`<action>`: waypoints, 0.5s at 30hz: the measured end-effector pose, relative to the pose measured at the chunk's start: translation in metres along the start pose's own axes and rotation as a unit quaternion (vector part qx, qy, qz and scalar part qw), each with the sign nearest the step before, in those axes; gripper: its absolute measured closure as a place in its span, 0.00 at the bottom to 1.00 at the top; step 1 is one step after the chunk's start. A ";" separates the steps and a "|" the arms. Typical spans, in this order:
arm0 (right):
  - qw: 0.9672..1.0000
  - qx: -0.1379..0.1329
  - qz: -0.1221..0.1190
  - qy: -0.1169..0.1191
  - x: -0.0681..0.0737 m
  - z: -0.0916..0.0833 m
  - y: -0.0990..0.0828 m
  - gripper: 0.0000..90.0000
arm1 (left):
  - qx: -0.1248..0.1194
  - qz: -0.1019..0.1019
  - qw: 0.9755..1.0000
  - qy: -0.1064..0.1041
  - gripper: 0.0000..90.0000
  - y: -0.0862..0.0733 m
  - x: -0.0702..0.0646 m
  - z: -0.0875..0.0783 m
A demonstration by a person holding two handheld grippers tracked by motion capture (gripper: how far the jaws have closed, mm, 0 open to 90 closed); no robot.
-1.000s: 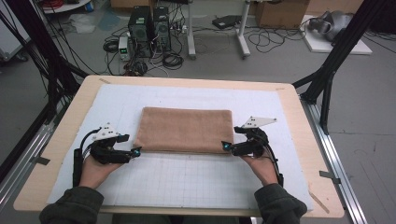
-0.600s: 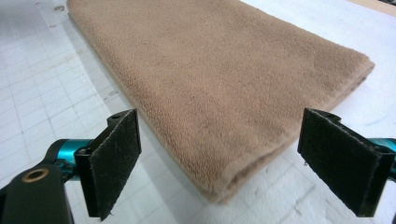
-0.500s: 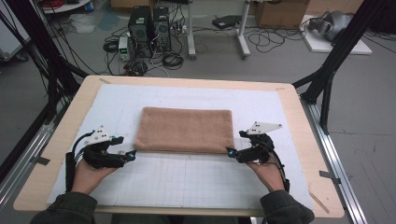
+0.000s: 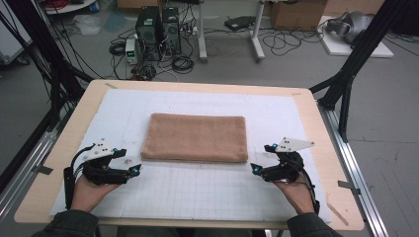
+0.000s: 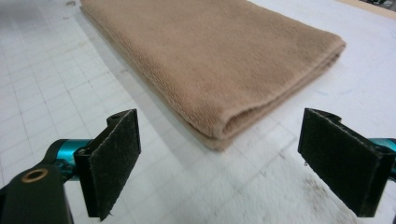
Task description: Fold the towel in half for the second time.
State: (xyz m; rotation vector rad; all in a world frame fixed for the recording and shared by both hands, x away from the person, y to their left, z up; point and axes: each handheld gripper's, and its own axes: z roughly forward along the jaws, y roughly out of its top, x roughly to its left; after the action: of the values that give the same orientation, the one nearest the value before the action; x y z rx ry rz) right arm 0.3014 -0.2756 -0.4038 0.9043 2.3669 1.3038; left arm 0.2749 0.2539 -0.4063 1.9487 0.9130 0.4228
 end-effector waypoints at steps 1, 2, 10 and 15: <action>1.000 -0.001 0.000 0.000 -0.001 -0.002 -0.002 0.14 | 0.000 0.000 1.000 0.000 0.20 0.000 -0.001 -0.001; 1.000 -0.001 0.003 0.000 -0.001 -0.004 -0.003 0.14 | 0.001 0.001 1.000 -0.001 0.20 -0.001 -0.001 -0.001; 1.000 -0.001 0.000 0.000 0.003 -0.016 -0.014 0.14 | 0.000 0.001 1.000 0.002 0.18 -0.008 -0.007 -0.008; 1.000 -0.004 0.001 0.000 0.007 -0.023 -0.021 0.14 | 0.000 0.004 1.000 0.008 0.18 -0.014 -0.009 -0.013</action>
State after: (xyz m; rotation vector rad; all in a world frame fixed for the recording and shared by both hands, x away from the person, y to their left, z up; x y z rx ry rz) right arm 0.2760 -0.2940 -0.4081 0.9053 2.3601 1.3120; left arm 0.2551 0.2591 -0.4104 1.9524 0.9146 0.4431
